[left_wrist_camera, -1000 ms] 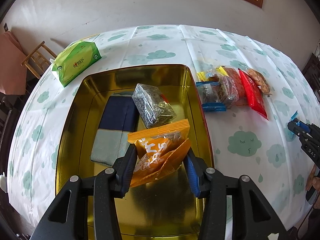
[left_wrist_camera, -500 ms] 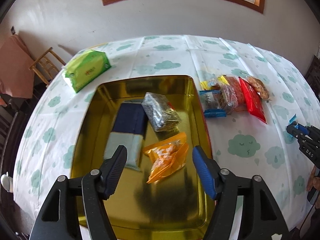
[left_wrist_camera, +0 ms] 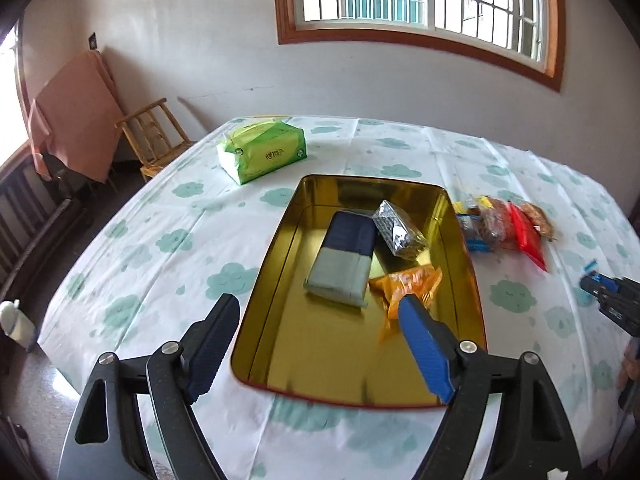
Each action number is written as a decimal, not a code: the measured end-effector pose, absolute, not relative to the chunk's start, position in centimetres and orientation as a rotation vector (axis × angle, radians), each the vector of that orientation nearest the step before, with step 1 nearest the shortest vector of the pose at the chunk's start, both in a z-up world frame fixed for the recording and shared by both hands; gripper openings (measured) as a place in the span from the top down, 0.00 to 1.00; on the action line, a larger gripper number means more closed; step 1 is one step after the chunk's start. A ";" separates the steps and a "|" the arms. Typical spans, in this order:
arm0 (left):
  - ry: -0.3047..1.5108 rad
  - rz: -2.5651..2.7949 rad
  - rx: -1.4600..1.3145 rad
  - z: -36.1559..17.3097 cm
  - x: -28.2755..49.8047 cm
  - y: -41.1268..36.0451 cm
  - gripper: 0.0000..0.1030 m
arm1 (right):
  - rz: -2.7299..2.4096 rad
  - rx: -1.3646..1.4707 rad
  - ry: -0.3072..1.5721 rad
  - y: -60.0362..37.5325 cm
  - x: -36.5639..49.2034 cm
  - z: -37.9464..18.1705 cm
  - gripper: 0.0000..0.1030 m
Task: Organize snacks
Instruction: 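Carry the blue-wrapped candy into the gold tin and open the right gripper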
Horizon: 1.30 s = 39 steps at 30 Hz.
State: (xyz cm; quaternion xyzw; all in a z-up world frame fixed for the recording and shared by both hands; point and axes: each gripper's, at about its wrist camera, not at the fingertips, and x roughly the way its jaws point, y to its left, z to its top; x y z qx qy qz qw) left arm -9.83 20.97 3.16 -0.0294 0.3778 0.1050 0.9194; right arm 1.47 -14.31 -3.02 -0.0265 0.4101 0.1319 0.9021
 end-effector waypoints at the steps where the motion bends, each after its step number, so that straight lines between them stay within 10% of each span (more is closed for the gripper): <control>1: 0.774 0.213 -0.077 3.3 -10.4 21.5 0.23 | 0.268 -0.063 0.840 -14.2 1.3 -2.9 0.73; 20: 0.771 0.203 -0.102 3.7 -14.4 23.8 0.23 | 0.653 -0.037 0.747 1.9 -3.3 5.4 0.73; 39: 0.783 0.217 -0.030 3.5 -15.8 25.4 0.21 | 0.849 -0.128 0.922 17.3 -3.0 2.5 0.72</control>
